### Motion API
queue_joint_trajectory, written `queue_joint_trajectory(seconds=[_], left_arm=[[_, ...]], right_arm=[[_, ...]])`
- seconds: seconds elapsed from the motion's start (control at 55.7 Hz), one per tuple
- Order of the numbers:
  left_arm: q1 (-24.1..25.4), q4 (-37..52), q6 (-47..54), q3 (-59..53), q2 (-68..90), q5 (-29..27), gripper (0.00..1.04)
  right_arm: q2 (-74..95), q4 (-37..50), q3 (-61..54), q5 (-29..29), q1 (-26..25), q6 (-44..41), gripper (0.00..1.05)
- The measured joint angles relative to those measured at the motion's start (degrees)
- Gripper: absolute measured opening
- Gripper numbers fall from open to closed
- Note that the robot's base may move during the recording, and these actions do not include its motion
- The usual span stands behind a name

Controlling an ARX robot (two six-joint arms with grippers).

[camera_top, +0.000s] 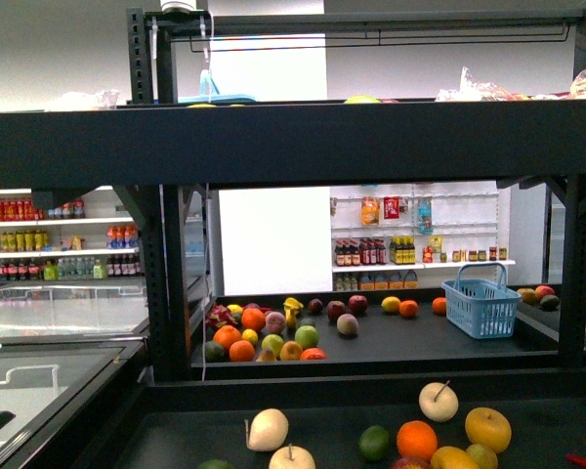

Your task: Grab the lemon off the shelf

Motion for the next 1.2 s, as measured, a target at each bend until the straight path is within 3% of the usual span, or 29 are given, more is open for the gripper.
queue_joint_trajectory(seconds=[0.144, 0.323, 0.431, 0.52, 0.556, 0.628, 0.682, 0.754, 1.023, 1.166, 1.202], left_arm=[[-5.55, -24.20, 20.55, -4.66, -20.33, -5.92, 0.97], [-16.72, -43.15, 33.29, -8.50, -41.16, -15.85, 0.97], [-28.83, -52.28, 35.80, -10.51, -52.81, -28.50, 0.97], [-42.66, -57.44, 36.04, -10.91, -58.45, -42.12, 0.97], [-46.31, -55.65, 38.95, -11.89, -59.93, -41.33, 0.94], [-52.96, -45.97, 49.46, -17.38, -63.54, -33.66, 0.80], [-55.56, -42.23, 55.67, -20.52, -64.59, -33.68, 0.71], [-54.64, -41.24, 60.89, -23.87, -66.10, -31.21, 0.59], [-41.31, -41.20, 65.92, -30.95, -73.31, -18.03, 0.03], [-36.76, -41.18, 66.18, -33.22, -75.41, -13.84, 0.03], [-33.38, -41.20, 66.25, -33.86, -76.28, -8.66, 0.03]], right_arm=[[0.00, 0.00, 0.00, 0.00, 0.00, 0.00, 0.97], [0.00, 0.00, 0.00, 0.00, 0.00, 0.00, 0.97], [0.00, 0.00, 0.00, 0.00, 0.00, 0.00, 0.97], [0.00, 0.00, 0.00, 0.00, 0.00, 0.00, 0.97], [0.00, 0.00, 0.00, 0.00, 0.00, 0.00, 0.97], [0.00, 0.00, 0.00, -0.04, 0.00, 0.00, 0.97], [0.00, -0.02, 0.00, -0.02, 0.00, 0.00, 0.97], [0.00, 0.00, 0.00, -0.02, 0.00, 0.00, 0.97], [0.00, -0.02, 0.00, -0.02, 0.00, 0.00, 0.97], [0.00, 0.00, 0.00, -0.02, 0.00, 0.00, 0.97], [-0.02, 0.00, 0.00, -0.02, 0.00, 0.00, 0.97]])
